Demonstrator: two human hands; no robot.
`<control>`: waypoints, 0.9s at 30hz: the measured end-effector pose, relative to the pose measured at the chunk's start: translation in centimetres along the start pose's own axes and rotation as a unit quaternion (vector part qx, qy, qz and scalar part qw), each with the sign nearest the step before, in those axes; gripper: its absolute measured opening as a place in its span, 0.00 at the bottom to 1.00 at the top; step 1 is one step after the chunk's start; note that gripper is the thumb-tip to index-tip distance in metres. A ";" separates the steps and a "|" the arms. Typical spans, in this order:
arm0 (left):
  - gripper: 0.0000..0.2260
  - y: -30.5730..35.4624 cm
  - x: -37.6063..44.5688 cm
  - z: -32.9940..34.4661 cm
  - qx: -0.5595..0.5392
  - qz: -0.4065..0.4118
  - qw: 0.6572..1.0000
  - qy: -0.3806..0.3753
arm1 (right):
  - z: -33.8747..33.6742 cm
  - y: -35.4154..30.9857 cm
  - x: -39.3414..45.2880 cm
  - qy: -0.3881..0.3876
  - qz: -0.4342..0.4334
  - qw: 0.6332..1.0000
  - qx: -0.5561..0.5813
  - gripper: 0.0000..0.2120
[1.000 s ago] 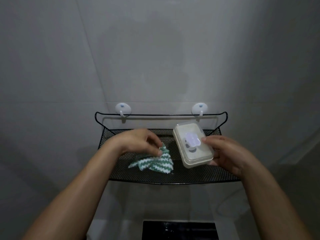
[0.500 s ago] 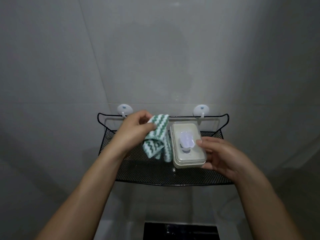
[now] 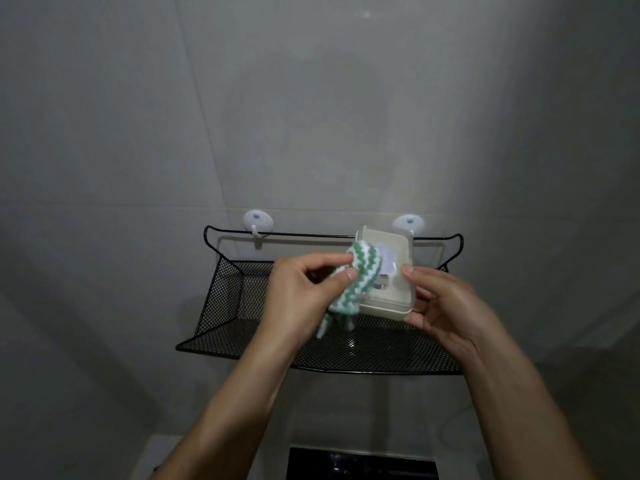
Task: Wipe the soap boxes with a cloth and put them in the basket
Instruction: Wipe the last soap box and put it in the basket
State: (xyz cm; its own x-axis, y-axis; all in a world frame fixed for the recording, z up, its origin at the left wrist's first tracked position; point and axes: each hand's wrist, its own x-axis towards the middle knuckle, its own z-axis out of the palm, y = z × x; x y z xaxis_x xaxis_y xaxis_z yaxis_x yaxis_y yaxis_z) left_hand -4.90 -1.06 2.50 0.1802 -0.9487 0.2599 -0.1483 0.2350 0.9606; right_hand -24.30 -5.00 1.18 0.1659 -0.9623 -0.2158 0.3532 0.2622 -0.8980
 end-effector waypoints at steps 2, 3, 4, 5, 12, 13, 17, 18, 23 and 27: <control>0.10 -0.4 -1.3 0.0 0.010 0.005 1.000 0.000 | -0.2 -0.1 0.0 0.007 -0.005 1.000 -0.004 0.32; 0.11 -0.6 -1.9 0.1 0.021 0.016 1.000 0.004 | -0.3 -0.1 0.0 0.008 -0.006 1.000 -0.008 0.33; 0.11 -0.8 -2.4 0.3 0.028 0.028 0.999 0.010 | -0.2 -0.2 -0.1 0.007 -0.008 1.000 -0.012 0.31; 0.11 -1.0 -2.6 0.5 0.034 0.041 0.998 0.016 | -0.1 -0.2 -0.1 0.007 -0.009 1.000 -0.017 0.28; 0.10 -1.0 -0.5 0.7 0.057 0.073 0.995 0.042 | 0.5 -0.5 -0.3 -0.022 -0.031 0.994 -0.104 0.18; 0.10 -0.9 0.2 0.4 0.061 0.073 0.995 0.043 | 0.6 -0.4 -0.4 -0.032 -0.029 0.993 -0.110 0.18; 0.10 -0.2 2.4 -0.2 0.101 0.077 0.992 0.027 | 0.9 -0.2 -0.6 -0.046 -0.022 0.991 -0.120 0.21; 0.10 0.0 3.0 -0.3 0.105 0.076 0.991 0.016 | 0.8 -0.2 -0.5 -0.052 -0.022 0.990 -0.126 0.21; 0.12 1.4 5.5 -0.3 0.177 0.110 0.966 -0.153 | 1.2 0.1 -0.7 -0.096 -0.004 0.983 -0.158 0.15; 0.12 2.6 6.9 -0.3 0.246 0.141 0.905 -0.319 | 1.2 0.7 -0.6 -0.099 -0.002 0.983 -0.158 0.07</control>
State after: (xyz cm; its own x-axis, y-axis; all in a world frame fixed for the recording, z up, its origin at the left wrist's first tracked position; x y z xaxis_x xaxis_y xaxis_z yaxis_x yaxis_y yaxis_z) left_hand -3.71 -6.95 6.79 -0.5058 -0.8323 0.2270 -0.5443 0.5120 0.6645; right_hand -23.06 -4.13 1.16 0.3518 -0.9219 -0.1620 0.0565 0.1937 -0.9794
